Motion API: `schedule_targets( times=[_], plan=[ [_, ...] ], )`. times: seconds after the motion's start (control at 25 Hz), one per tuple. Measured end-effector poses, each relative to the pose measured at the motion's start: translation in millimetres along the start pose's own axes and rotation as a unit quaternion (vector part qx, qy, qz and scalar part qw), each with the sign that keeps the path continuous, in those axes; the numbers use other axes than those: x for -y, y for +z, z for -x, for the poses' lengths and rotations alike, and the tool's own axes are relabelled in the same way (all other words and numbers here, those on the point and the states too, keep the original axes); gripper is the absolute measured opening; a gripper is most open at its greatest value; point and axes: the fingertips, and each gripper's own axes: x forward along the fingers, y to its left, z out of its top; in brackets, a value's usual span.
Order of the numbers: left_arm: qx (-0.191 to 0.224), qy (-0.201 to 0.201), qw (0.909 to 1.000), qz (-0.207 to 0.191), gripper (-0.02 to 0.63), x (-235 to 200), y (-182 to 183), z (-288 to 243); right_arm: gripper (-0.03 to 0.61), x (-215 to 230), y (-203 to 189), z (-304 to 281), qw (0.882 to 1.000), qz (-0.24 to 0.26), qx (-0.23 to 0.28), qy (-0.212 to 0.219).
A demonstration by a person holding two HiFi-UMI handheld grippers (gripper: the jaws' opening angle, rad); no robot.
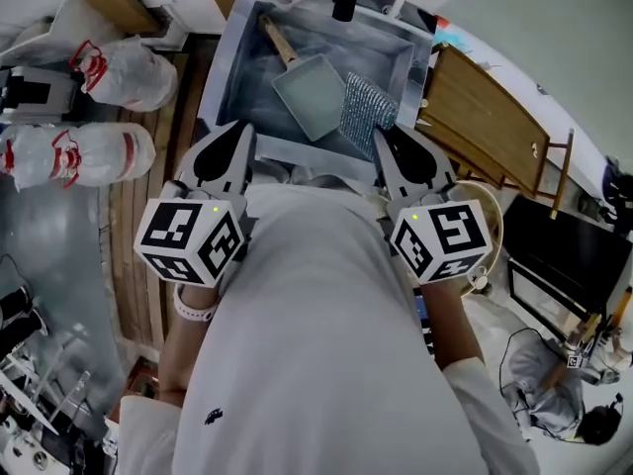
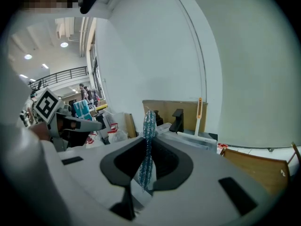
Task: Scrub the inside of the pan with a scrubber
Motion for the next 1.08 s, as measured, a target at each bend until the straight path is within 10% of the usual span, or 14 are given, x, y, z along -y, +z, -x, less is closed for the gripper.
schedule_targets(
  times=[1.08],
  plan=[
    [-0.029, 0.006, 0.9995, -0.008, 0.006, 22, -8, -6, 0.038, -5, -11, -12, 1.0, 0.006, 0.001, 0.028]
  ],
)
